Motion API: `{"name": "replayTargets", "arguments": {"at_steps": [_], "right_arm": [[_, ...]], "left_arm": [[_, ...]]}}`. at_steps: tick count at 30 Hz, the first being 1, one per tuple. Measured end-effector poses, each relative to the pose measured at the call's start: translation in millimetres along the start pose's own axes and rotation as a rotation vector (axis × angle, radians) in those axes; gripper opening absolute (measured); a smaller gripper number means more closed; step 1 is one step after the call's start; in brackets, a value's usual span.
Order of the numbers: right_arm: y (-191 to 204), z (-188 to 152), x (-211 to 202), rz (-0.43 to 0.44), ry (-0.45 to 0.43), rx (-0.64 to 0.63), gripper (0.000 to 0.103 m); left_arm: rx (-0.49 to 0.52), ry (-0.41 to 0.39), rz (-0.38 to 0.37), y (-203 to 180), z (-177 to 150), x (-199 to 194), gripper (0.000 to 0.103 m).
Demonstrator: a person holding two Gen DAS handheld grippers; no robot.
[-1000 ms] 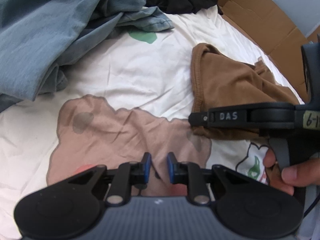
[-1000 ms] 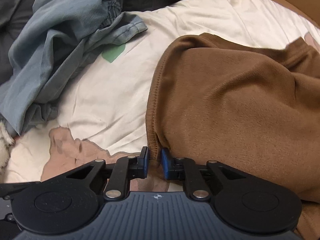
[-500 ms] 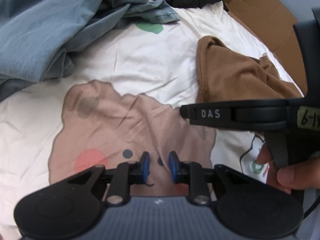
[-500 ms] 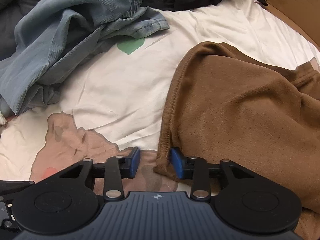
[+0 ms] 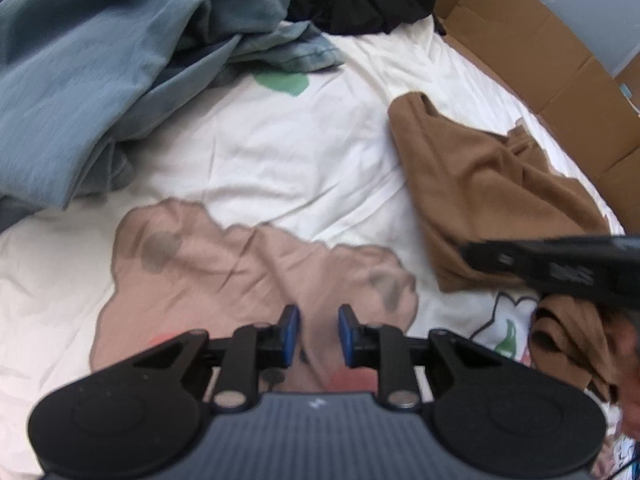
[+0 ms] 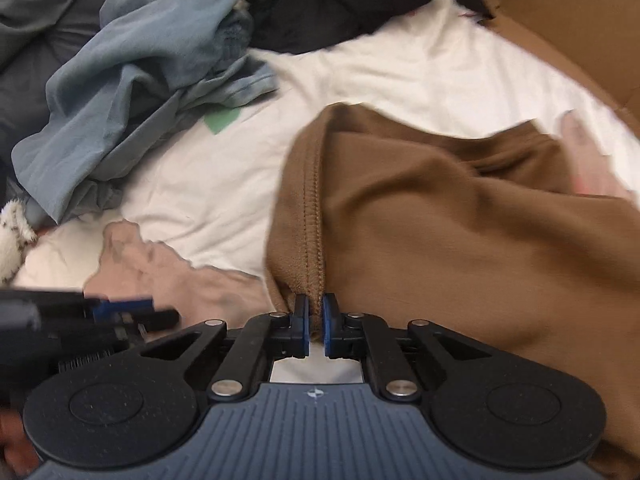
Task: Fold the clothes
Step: 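Grasp the brown T-shirt hem with the right gripper and lift it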
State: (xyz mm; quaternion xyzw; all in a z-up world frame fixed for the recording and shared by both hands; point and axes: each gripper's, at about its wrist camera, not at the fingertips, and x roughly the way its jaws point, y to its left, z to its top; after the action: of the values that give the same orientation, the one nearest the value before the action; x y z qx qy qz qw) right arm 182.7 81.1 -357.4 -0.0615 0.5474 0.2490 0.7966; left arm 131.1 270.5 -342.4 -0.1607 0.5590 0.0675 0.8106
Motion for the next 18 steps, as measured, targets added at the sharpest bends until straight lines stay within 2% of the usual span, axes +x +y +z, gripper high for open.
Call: {"name": "replayTargets", "arguments": {"at_steps": [8,10,18], "right_arm": [[-76.5,-19.7,-43.3,-0.130,0.023,0.055,0.004],[-92.6,-25.2,-55.8,-0.168,0.023,0.055,0.004],[-160.1,-45.9,-97.6,-0.300,0.048,0.036,0.004]], "left_arm": [[0.013,-0.028,-0.039,-18.8,10.4,4.1,0.023],[0.057,-0.058,-0.091,-22.7,11.8,4.9,0.023],[0.089,-0.054,-0.113,-41.6,15.9,11.2,0.023]]}}
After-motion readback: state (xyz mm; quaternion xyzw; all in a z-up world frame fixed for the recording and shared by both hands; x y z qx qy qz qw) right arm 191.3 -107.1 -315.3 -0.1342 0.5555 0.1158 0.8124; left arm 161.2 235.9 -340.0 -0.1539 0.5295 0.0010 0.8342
